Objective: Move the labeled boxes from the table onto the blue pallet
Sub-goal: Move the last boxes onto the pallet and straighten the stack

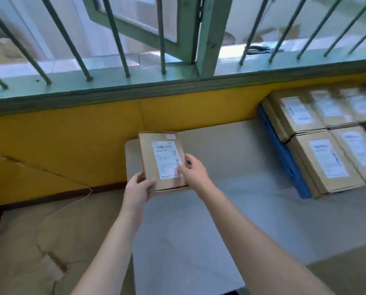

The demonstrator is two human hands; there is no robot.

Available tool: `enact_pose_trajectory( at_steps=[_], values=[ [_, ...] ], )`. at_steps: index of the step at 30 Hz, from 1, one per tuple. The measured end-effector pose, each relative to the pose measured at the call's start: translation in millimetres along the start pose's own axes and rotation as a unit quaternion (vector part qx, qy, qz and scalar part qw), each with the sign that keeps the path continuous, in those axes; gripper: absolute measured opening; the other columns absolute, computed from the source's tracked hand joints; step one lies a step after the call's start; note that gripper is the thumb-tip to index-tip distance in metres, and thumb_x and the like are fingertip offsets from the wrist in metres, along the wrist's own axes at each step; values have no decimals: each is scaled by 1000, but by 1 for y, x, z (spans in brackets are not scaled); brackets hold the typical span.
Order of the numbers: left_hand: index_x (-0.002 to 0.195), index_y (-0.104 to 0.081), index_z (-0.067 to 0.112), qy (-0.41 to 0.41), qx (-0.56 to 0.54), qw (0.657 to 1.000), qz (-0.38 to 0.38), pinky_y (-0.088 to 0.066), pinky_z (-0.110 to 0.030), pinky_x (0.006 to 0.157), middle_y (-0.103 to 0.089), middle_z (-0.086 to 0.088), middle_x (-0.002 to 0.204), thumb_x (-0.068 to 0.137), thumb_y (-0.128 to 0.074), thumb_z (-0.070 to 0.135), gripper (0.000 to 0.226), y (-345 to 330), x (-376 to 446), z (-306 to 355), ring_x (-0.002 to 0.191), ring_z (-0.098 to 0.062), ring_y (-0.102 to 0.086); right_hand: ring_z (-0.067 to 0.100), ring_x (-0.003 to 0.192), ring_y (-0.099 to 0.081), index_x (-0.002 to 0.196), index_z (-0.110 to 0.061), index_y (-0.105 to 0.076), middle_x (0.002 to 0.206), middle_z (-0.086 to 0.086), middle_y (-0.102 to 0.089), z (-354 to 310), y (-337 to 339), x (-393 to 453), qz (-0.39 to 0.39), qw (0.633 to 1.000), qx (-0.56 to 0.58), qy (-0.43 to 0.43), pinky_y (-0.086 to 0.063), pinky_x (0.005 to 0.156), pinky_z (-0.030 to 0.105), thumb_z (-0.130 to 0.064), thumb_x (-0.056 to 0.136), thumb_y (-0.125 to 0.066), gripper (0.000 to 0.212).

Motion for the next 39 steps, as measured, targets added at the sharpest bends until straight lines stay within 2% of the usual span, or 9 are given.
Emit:
enact_pose_trajectory(
  at_steps=[2, 10, 14, 19, 21, 24, 30, 35, 39],
  values=[
    [126, -54, 10, -14, 4, 999, -44, -55, -39, 88, -70, -7, 111, 88, -58, -2, 40, -27, -26, 7, 101, -25, -69, 9, 93, -63, 123, -17, -61, 107, -7, -66, 3, 39, -28, 34, 997, 61, 14, -47, 69, 9, -7, 88, -59, 36],
    [129, -52, 4, -60, 28, 982, -179, -60, -29, 72, -70, -12, 117, 89, -57, -4, 41, -184, -133, 4, 89, -20, -72, 11, 108, -63, 130, -35, -56, 116, -13, -66, 44, 204, -125, 151, 972, 174, 53, -55, 93, 42, -33, 88, -57, 43],
    [126, -53, 6, -75, 40, 969, -230, -62, -32, 71, -70, -14, 113, 89, -56, -6, 39, -282, -191, -28, 84, -19, -74, 14, 109, -62, 117, -39, -56, 113, -14, -66, 86, 302, -170, 191, 957, 209, 61, -55, 93, 43, -31, 92, -55, 26],
    [119, -58, 10, -62, 78, 951, -292, -56, -38, 82, -74, -10, 107, 89, -58, -2, 33, -391, -248, -85, 92, -24, -73, 19, 118, -60, 133, -30, -57, 126, -6, -65, 173, 420, -200, 259, 939, 219, 58, -48, 103, 47, -37, 84, -61, 50],
    [114, -62, 15, -77, 141, 936, -313, -54, -32, 71, -75, -1, 97, 90, -60, 4, 27, -425, -262, -100, 82, -14, -72, 18, 118, -61, 135, -31, -56, 126, -5, -66, 197, 458, -212, 277, 933, 222, 51, -47, 104, 46, -46, 77, -62, 60],
    [116, -64, 10, -84, 231, 906, -344, -50, -22, 56, -71, 4, 80, 95, -58, 11, 22, -471, -264, -112, 61, -7, -63, 17, 112, -63, 134, -30, -57, 120, -5, -69, 212, 507, -229, 291, 930, 221, 43, -50, 101, 43, -32, 91, -58, 43],
    [138, -45, 10, -93, 235, 909, -330, -53, -47, 89, -64, -16, 111, 95, -59, 16, 45, -570, -221, -116, 85, -26, -65, 15, 107, -65, 129, -34, -57, 114, -9, -69, 235, 588, -204, 283, 922, 262, 38, -54, 96, 41, -20, 98, -56, 34],
    [151, -24, 25, -98, 226, 913, -326, -60, -29, 61, -62, -12, 111, 96, -58, 16, 66, -654, -178, -90, 84, -32, -68, 6, 101, -65, 129, -32, -56, 115, -12, -67, 241, 658, -176, 241, 944, 226, 7, -52, 76, 23, -16, 99, -53, 34],
    [137, -46, 21, -60, 246, 914, -317, -62, -36, 64, -64, -20, 107, 93, -63, 17, 48, -703, -146, -76, 79, -32, -70, 8, 110, -63, 121, -38, -59, 119, -14, -66, 246, 705, -153, 230, 954, 193, 7, -51, 98, 34, -28, 94, -61, 29]
  ],
)
Point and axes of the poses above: each hand's wrist, its own x-axis towards the middle knuckle, its own y-axis out of the back of the hand, z = x × y, the point moved 2 cm from there along x, towards the middle knuckle
